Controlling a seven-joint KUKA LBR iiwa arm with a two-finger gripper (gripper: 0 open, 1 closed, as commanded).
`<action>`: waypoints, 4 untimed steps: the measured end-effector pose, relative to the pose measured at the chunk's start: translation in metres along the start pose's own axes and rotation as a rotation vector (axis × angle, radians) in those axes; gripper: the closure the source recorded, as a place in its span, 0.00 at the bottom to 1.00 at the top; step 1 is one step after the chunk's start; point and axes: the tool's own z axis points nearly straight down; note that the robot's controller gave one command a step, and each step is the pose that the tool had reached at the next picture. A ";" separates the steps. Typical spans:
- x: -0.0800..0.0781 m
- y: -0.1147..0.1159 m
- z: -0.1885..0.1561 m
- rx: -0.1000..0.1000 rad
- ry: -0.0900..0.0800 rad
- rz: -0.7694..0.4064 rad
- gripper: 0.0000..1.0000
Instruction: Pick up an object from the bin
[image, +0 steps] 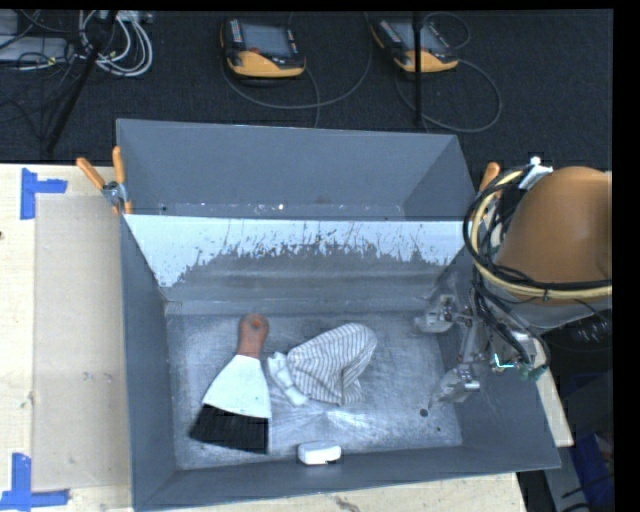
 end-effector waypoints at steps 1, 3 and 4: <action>-0.002 0.000 -0.003 0.001 -0.008 -0.002 0.00; -0.043 0.058 0.071 0.002 -0.008 -0.335 0.00; -0.058 0.075 0.104 0.003 -0.008 -0.537 0.00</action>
Offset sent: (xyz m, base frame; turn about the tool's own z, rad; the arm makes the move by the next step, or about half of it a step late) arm 0.0645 0.0962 -0.1631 -0.3433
